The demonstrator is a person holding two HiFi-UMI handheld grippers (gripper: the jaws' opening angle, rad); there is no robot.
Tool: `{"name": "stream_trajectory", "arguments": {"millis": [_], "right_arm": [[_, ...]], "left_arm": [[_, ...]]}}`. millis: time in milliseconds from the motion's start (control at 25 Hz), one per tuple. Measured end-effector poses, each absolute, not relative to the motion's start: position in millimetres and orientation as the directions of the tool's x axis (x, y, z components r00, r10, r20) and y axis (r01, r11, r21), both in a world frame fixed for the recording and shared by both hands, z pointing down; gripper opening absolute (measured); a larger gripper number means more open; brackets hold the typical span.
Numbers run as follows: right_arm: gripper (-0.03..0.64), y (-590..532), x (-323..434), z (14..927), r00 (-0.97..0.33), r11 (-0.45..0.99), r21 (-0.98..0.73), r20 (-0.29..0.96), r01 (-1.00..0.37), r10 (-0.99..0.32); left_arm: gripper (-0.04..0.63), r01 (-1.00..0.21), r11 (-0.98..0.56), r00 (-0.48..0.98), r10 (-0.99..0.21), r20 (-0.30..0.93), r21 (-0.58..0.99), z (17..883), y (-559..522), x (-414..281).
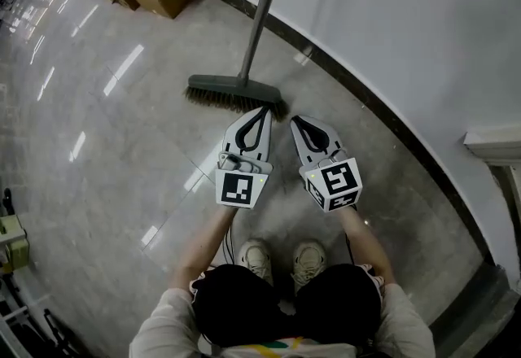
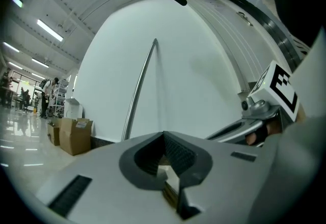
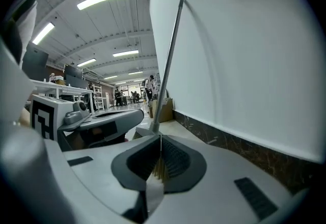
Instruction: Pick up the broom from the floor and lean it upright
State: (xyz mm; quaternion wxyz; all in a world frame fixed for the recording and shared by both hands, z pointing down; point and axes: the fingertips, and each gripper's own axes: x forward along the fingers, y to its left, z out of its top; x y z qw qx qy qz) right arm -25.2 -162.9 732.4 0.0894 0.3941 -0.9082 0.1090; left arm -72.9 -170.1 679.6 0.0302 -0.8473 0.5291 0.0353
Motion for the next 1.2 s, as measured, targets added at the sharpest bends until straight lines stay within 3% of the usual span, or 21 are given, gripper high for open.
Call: {"name": "stream_trajectory", "arguments": {"millis": [240,400,560,760,880,960,1040,1200], "right_arm": [[0.015,-199.1,-28.6,747.3,-0.654,0.635,-0.171,0.289,-0.753,-0.699],[0.015,-198.3,-19.9,660.4,-0.651,0.613,-0.225,0.309,-0.758,-0.693],[0.015,-191.3,-23.7,523.1,-0.626,0.575,-0.248,0.314,-0.779,-0.713],[0.015,-182.9,-46.1,325.1,-0.663,0.599,-0.285,0.311,-0.749,-0.681],[0.015,-161.4,-44.4,188.0,-0.671,0.609,-0.283,0.325,-0.741,-0.666],[0.015,-135.5,-34.5,98.9,-0.675,0.609,-0.292,0.336,-0.738,-0.657],[0.015,-104.3,-21.3,20.5,-0.681,0.615,-0.292,0.329,-0.732,-0.654],[0.015,-69.7,2.3,-75.1,-0.693,0.639,-0.27,0.264,-0.721,-0.671]], "left_arm": [[0.044,-0.917,-0.395,0.393,-0.919,-0.038,0.057,695.5,-204.4,-95.2],[0.046,-0.932,-0.351,0.355,-0.934,0.029,0.085,620.9,-199.2,-102.3],[0.044,-0.942,-0.314,0.322,-0.945,0.053,0.119,494.3,-180.1,-117.7],[0.046,-0.86,-0.471,0.439,-0.879,0.184,-0.198,308.1,-153.0,-111.3],[0.046,-0.906,-0.42,0.414,-0.903,0.115,-0.041,165.1,-135.4,-103.9],[0.046,-0.908,-0.414,0.418,-0.898,0.14,0.055,75.1,-111.4,-86.2],[0.044,-0.902,-0.424,0.432,-0.885,0.175,0.085,-4.7,-84.1,-65.0],[0.045,-0.92,-0.383,0.39,-0.915,0.101,0.081,-97.8,-62.7,-40.1]]}}
